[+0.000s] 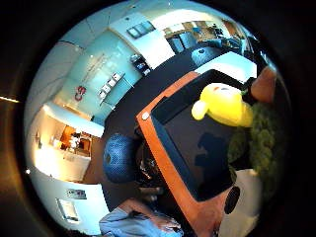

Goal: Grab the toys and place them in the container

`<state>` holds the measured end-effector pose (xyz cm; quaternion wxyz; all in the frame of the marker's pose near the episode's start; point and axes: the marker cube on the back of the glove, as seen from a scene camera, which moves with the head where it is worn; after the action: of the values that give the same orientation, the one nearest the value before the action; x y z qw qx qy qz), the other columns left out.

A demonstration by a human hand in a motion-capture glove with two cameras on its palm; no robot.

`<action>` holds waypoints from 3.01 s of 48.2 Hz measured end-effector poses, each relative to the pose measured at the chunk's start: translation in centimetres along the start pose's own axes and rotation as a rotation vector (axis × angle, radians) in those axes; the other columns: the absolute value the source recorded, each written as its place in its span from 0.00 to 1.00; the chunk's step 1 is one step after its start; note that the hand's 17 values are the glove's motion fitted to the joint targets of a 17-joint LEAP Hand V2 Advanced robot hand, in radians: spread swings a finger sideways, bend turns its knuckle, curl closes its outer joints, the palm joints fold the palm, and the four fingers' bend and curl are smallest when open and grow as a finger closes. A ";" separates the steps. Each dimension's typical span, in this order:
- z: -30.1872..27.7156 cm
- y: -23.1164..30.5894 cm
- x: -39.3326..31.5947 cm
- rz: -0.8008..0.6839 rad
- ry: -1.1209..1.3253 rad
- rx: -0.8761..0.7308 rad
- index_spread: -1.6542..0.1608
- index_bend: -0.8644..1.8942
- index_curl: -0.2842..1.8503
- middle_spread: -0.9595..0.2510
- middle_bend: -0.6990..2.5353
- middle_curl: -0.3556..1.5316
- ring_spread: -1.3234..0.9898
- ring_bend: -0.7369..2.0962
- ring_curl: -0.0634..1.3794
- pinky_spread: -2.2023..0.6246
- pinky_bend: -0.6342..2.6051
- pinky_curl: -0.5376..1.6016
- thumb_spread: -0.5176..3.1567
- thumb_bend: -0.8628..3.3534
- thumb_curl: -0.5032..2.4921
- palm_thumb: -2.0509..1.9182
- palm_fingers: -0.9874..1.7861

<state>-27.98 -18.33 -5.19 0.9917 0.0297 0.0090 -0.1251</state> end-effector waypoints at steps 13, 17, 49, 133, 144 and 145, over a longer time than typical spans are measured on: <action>0.5 2.1 2.9 0.121 -0.010 -0.125 0.75 0.38 0.28 0.77 0.32 0.38 0.51 0.42 0.27 0.72 0.53 0.45 0.52 0.21 0.29 0.53 0.42; -0.9 3.9 6.3 0.180 0.008 -0.126 0.74 0.39 0.28 0.77 0.32 0.38 0.52 0.41 0.24 0.75 0.51 0.43 0.51 0.20 0.28 0.51 0.42; 9.2 25.0 33.7 0.767 0.027 -0.492 0.71 0.39 0.30 0.78 0.26 0.33 0.56 0.31 0.18 0.82 0.51 0.42 0.50 0.20 0.28 0.53 0.31; 2.7 4.8 17.9 0.382 0.130 -0.283 0.74 0.38 0.30 0.79 0.26 0.34 0.55 0.32 0.18 0.78 0.53 0.41 0.54 0.23 0.26 0.53 0.30; 10.8 8.4 23.9 0.524 0.216 -0.479 0.73 0.37 0.29 0.79 0.25 0.33 0.56 0.31 0.18 0.80 0.52 0.41 0.53 0.22 0.26 0.53 0.29; 11.6 8.8 24.3 0.518 0.206 -0.496 0.73 0.37 0.29 0.79 0.26 0.33 0.56 0.31 0.17 0.80 0.52 0.41 0.53 0.22 0.26 0.53 0.29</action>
<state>-2.12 -16.58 6.31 0.9613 -0.1977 0.1311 0.1398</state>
